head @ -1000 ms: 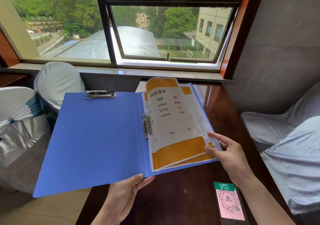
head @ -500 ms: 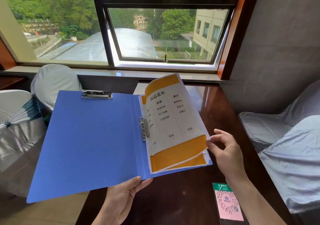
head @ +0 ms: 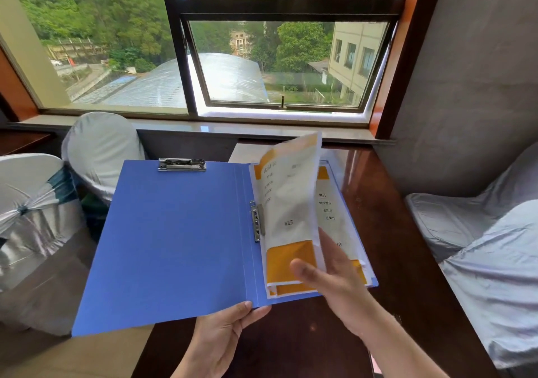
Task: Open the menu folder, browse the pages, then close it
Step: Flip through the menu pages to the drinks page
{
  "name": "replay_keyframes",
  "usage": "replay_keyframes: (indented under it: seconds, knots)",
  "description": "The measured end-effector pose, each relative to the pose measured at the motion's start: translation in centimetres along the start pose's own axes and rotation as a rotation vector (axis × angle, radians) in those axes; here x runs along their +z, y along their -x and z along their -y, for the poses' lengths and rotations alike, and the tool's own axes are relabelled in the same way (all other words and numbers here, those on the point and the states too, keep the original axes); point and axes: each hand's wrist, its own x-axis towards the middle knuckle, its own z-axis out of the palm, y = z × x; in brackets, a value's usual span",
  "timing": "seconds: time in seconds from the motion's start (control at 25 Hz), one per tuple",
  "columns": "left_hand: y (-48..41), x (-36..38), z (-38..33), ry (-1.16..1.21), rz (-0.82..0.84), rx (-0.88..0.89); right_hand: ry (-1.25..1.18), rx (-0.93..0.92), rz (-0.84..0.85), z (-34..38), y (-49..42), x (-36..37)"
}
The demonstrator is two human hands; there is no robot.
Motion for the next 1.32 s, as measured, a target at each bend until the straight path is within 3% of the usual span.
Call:
replay_keyframes:
  seconds: [0.2, 0.32, 0.48, 0.64, 0.8, 1.12, 1.32]
  knots:
    - [0.5, 1.0, 0.1, -0.064, 0.171, 0.082, 0.560, 0.017, 0.288, -1.0, -0.7, 2.9]
    - [0.3, 0.7, 0.5, 0.009, 0.157, 0.046, 0.724, 0.030, 0.298, -2.1, -1.0, 3.6]
    - [-0.2, -0.1, 0.6, 0.056, 0.103, 0.004, 0.733, 0.059, 0.059, -3.3, 0.1, 2.2]
    - [-0.4, -0.3, 0.0, 0.073, 0.044, 0.044, 1.029, 0.124, -0.260, -4.0, 2.8, -0.9]
    - [-0.6, 0.0, -0.1, 0.104, 0.064, 0.060, 1.247, 0.173, -0.313, -3.9, 4.6, -2.1]
    - [-0.6, 1.2, 0.1, 0.130, 0.080, 0.041, 1.147, 0.276, -0.234, -5.6, 4.0, -1.6]
    - [-0.3, 1.1, 0.0, 0.095, 0.087, 0.036, 0.946, 0.207, -0.292, -6.0, 3.2, -0.4]
